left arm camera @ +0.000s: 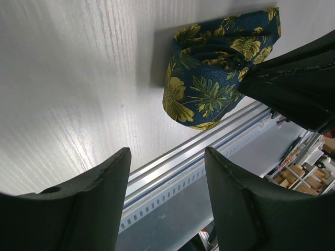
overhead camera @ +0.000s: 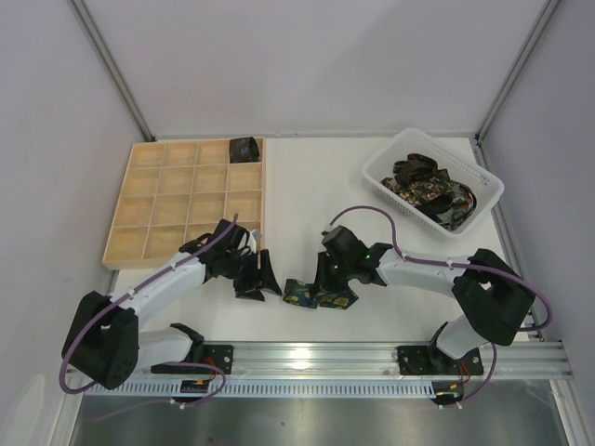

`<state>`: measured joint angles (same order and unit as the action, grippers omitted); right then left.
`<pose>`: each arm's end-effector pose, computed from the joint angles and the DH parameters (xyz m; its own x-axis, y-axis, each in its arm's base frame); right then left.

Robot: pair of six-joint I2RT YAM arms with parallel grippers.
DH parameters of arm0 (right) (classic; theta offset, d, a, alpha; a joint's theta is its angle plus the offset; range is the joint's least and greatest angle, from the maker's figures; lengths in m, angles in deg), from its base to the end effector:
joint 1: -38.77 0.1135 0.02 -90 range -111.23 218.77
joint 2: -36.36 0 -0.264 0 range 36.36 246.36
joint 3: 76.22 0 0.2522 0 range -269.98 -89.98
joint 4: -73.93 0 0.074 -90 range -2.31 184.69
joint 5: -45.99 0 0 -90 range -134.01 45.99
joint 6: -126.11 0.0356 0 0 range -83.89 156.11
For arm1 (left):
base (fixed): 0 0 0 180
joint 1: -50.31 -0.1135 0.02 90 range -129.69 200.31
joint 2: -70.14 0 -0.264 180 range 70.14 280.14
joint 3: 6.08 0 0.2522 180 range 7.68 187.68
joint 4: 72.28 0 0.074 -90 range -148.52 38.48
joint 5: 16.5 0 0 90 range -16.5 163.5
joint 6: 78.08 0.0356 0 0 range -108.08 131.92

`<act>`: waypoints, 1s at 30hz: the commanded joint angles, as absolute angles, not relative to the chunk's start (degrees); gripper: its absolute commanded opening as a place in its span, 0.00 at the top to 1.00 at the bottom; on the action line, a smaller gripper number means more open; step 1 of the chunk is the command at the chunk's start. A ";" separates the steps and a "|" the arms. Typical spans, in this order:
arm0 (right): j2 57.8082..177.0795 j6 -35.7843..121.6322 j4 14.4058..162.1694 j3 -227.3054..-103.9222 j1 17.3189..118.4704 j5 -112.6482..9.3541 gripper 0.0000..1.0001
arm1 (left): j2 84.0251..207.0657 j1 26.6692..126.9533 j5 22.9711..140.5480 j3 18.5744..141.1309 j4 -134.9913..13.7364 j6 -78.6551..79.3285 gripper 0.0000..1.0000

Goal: Roll the ties
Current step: Roll the tie

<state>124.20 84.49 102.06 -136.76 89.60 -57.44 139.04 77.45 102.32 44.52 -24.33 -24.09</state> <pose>0.1804 0.2345 0.1722 -0.9714 -0.0411 -0.2339 -0.1673 0.8174 0.5512 0.1762 -0.1096 0.1843 -0.9954 -0.0686 -0.0664 -0.0158 0.8045 -0.5937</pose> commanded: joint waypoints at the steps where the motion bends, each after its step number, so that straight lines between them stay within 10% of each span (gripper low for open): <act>1: 122.76 82.43 102.46 -135.16 88.25 -56.92 0.92 | 140.10 76.94 105.40 45.92 -27.58 -23.59 0.34; 10: 121.18 73.73 99.04 -130.07 82.90 -62.62 0.99 | 146.60 77.03 110.58 50.30 -31.53 -21.04 0.18; 30: 122.41 65.46 94.11 -124.26 69.79 -73.27 1.00 | 160.31 86.00 107.51 59.10 -40.85 -28.77 0.12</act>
<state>120.92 68.60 93.23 -125.84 70.71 -74.99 159.57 85.64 108.13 56.48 -37.49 -25.21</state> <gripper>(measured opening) 0.151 0.874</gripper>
